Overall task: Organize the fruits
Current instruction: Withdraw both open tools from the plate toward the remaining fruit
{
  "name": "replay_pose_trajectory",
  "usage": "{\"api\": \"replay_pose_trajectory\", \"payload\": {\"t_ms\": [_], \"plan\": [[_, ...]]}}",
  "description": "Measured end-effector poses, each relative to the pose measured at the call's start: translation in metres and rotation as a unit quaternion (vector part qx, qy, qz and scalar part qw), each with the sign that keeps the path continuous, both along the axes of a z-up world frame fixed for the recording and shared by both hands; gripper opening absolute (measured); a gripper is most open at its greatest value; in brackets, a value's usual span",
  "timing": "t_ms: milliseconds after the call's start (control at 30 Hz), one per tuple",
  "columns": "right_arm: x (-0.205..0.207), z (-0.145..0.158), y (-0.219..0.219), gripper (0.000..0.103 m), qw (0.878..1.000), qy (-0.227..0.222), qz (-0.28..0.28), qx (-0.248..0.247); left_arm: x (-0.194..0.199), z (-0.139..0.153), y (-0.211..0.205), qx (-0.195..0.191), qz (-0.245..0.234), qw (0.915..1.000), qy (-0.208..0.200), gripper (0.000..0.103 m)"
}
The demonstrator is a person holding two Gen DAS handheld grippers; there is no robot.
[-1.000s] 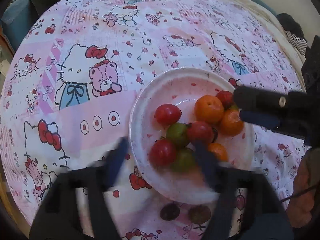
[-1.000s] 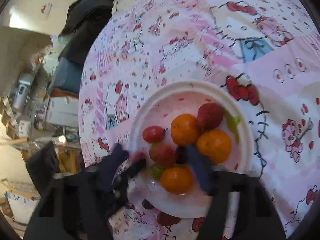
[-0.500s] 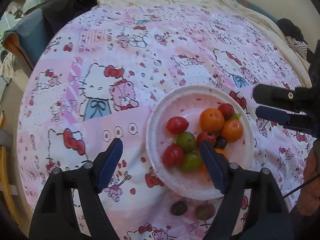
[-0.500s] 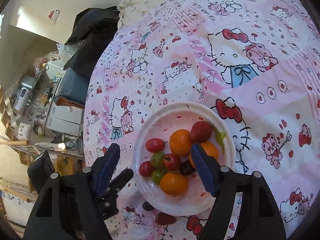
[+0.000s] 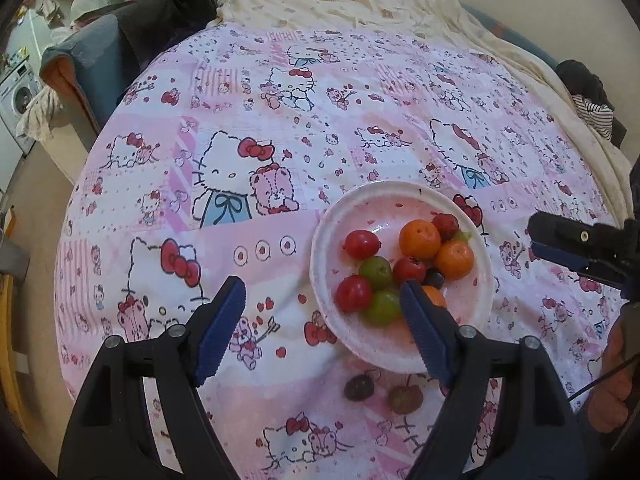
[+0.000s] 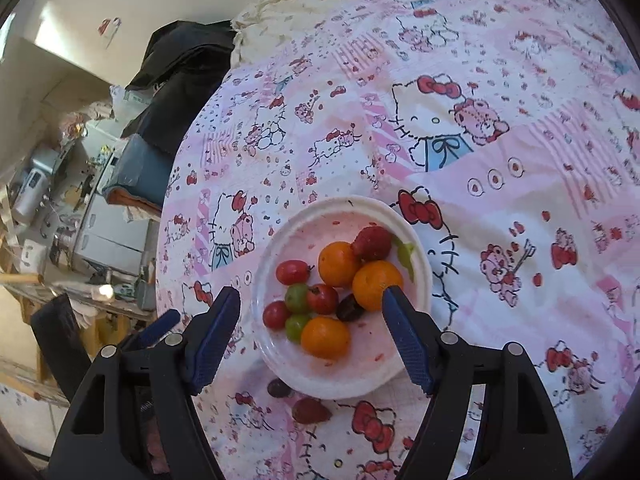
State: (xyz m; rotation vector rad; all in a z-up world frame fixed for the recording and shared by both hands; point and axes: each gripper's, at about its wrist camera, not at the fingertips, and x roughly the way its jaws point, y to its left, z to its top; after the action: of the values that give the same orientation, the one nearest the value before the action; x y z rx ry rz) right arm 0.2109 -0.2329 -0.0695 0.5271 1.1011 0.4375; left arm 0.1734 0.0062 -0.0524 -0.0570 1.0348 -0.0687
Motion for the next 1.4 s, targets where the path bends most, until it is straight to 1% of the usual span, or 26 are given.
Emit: {"api": "replay_pose_trajectory", "payload": {"t_ms": [67, 300, 433, 600, 667, 733, 800, 967, 1067, 1200, 1233, 1300, 1367, 1400], "plan": [[-0.007, 0.003, -0.002, 0.077, 1.000, -0.008, 0.000, -0.011, -0.004, 0.001, 0.004, -0.004, 0.007, 1.0000, 0.000, 0.077], [-0.030, 0.005, -0.004, 0.077, 1.000, -0.010, -0.003, -0.026, -0.023, 0.009, 0.021, -0.022, 0.033, 0.9992, -0.001, 0.077], [-0.045, 0.001, -0.001, 0.077, 0.999, -0.002, -0.001, -0.038, -0.034, 0.006, 0.028, -0.042, 0.038, 0.9982, 0.018, 0.077], [-0.063, -0.010, 0.010, 0.077, 0.998, 0.016, 0.028, -0.044, -0.047, -0.001, 0.041, -0.031, 0.062, 0.9969, 0.036, 0.077], [-0.068, -0.018, 0.016, 0.077, 0.997, 0.028, 0.042, -0.050, -0.053, -0.003, 0.048, -0.029, 0.079, 0.9955, 0.043, 0.077], [-0.072, -0.023, 0.029, 0.077, 0.994, 0.028, 0.073, -0.076, -0.058, -0.003, 0.055, -0.031, 0.093, 0.9940, 0.048, 0.077], [-0.074, -0.028, 0.043, 0.077, 0.988, 0.024, 0.111, -0.108, -0.061, -0.005, 0.060, -0.036, 0.102, 0.9927, 0.052, 0.077], [-0.080, -0.053, 0.072, 0.077, 0.974, 0.035, 0.169, -0.147, -0.067, -0.008, 0.070, -0.033, 0.110, 0.9918, 0.056, 0.077], [-0.081, -0.064, 0.092, 0.074, 0.963, 0.024, 0.202, -0.179, -0.067, -0.010, 0.076, -0.032, 0.116, 0.9911, 0.057, 0.077], [-0.082, -0.074, 0.122, 0.072, 0.946, -0.006, 0.246, -0.209, -0.066, -0.015, 0.082, -0.037, 0.123, 0.9896, 0.066, 0.077], [-0.082, -0.077, 0.128, 0.069, 0.942, -0.010, 0.254, -0.220, -0.065, -0.016, 0.083, -0.037, 0.123, 0.9895, 0.067, 0.077], [-0.082, -0.083, 0.135, 0.067, 0.934, -0.014, 0.266, -0.237, -0.065, -0.018, 0.084, -0.042, 0.122, 0.9892, 0.070, 0.077], [-0.081, -0.087, 0.140, 0.057, 0.926, -0.022, 0.278, -0.256, -0.063, -0.020, 0.084, -0.050, 0.117, 0.9891, 0.073, 0.077], [-0.082, -0.086, 0.141, 0.052, 0.923, -0.029, 0.282, -0.259, -0.063, -0.021, 0.083, -0.048, 0.117, 0.9893, 0.073, 0.077]]}}
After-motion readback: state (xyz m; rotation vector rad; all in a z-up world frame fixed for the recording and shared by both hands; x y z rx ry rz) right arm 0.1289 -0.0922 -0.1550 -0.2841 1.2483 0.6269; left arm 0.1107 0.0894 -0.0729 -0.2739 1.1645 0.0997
